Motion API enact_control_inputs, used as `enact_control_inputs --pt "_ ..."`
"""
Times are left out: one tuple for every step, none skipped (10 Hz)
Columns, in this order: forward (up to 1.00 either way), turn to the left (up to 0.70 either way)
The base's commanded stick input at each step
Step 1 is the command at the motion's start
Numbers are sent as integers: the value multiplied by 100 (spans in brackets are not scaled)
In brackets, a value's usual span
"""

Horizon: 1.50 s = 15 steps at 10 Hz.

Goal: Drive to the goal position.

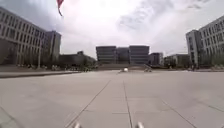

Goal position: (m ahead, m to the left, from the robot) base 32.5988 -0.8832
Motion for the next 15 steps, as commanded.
enact_control_inputs --pt "70 0" --pt "70 0" --pt "70 0" --pt "70 0" --pt "70 0" --pt "70 0" --pt "70 0" --pt "70 0" --pt "70 0" --pt "70 0" --pt "70 0" --pt "70 0" --pt "70 0" --pt "70 0" --pt "70 0"
